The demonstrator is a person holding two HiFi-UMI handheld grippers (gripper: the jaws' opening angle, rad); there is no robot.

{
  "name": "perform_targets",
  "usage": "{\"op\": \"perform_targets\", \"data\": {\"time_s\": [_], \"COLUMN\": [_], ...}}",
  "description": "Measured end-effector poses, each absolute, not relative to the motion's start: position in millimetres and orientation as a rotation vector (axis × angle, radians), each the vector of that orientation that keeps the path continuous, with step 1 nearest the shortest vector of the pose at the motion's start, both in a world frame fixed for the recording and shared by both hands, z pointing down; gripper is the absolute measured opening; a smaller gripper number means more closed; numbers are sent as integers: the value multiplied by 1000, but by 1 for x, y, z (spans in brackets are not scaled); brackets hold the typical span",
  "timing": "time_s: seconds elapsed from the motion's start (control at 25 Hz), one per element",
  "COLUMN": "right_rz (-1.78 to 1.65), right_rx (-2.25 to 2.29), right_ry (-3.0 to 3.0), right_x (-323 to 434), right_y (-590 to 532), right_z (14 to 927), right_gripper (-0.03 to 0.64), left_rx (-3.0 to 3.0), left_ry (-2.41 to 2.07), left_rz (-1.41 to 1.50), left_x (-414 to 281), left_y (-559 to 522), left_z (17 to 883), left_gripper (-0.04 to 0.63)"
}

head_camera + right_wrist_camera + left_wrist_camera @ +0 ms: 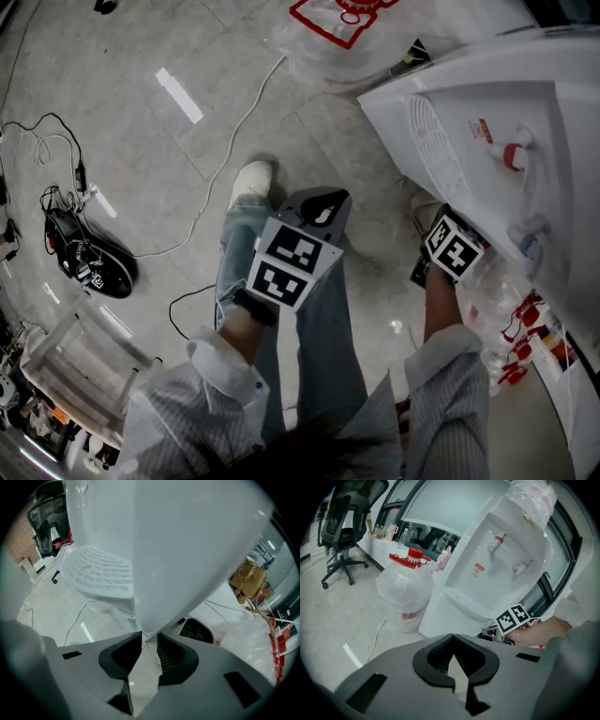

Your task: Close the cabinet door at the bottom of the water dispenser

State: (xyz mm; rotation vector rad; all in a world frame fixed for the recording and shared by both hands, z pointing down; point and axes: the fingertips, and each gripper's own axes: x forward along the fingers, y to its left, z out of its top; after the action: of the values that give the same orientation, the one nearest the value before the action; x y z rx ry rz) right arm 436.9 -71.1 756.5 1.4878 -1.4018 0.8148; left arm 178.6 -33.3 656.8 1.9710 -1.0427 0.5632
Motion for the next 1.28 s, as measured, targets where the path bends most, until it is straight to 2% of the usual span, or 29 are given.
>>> {"op": "perform_targets", "data": {"time_s": [0.4, 0.72, 0.96, 1.28], "right_rz": [871, 907, 951, 959], "right_rx": [1512, 1681, 1825, 1939], "right_ry": [-1388, -1402, -1471, -1750], "right_x": [413, 377, 331, 261], "right_y": [-43, -34, -33, -42], "right_z": [736, 678, 597, 435], "right_gripper": [101, 101, 101, 101], "left_rx": [2023, 2160, 2288, 2415], "left_ry": [-991, -880, -801, -750], "left_rz": [582, 607, 622, 533], "left_x": [173, 154, 134, 120], "left_y": [-22, -35, -50, -63], "left_z": [627, 580, 508, 375], "left_gripper": [11, 11, 11, 11]}}
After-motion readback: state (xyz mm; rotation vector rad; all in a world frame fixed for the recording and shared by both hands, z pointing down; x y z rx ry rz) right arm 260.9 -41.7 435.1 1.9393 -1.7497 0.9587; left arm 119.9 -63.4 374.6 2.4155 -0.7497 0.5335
